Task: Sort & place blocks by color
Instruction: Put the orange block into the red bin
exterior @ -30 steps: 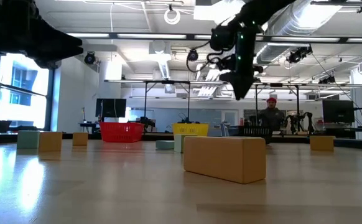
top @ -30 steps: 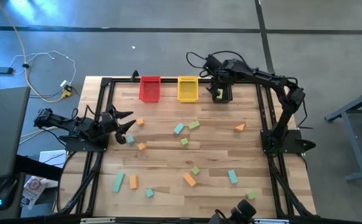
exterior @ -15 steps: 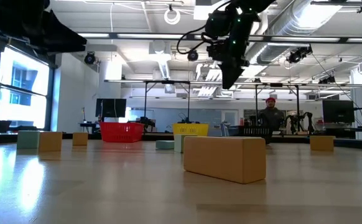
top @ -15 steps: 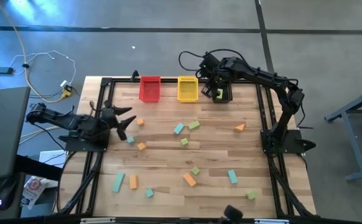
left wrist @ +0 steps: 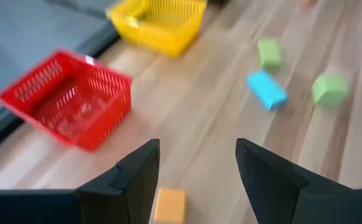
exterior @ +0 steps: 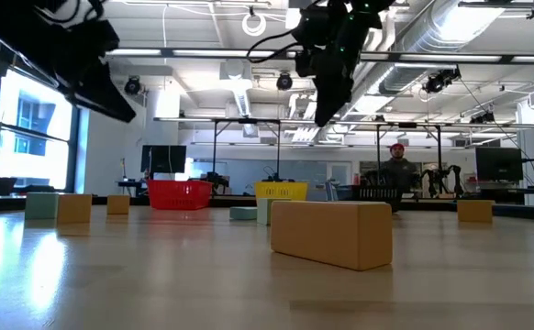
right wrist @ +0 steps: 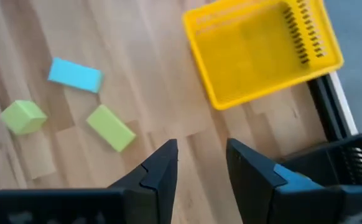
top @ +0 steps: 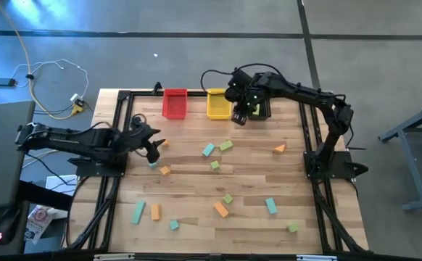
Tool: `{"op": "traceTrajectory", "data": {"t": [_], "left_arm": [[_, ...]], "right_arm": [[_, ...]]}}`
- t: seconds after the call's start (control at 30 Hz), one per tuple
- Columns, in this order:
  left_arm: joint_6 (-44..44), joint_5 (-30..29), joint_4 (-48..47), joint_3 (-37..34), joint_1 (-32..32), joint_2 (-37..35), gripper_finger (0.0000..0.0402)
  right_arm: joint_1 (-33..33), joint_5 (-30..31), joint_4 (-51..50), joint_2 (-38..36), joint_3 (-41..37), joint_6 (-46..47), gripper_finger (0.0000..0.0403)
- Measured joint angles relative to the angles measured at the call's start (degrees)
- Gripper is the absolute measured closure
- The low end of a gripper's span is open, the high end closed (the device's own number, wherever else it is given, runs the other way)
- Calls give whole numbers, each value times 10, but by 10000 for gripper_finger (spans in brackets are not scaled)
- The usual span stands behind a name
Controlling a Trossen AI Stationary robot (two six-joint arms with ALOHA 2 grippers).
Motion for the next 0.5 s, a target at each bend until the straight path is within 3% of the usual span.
{"op": "traceTrajectory", "data": {"t": [0.5], "left_arm": [[4,177,-60,81,178,177,202]], "right_arm": [[44,0,0,0,0,-15,279]]}}
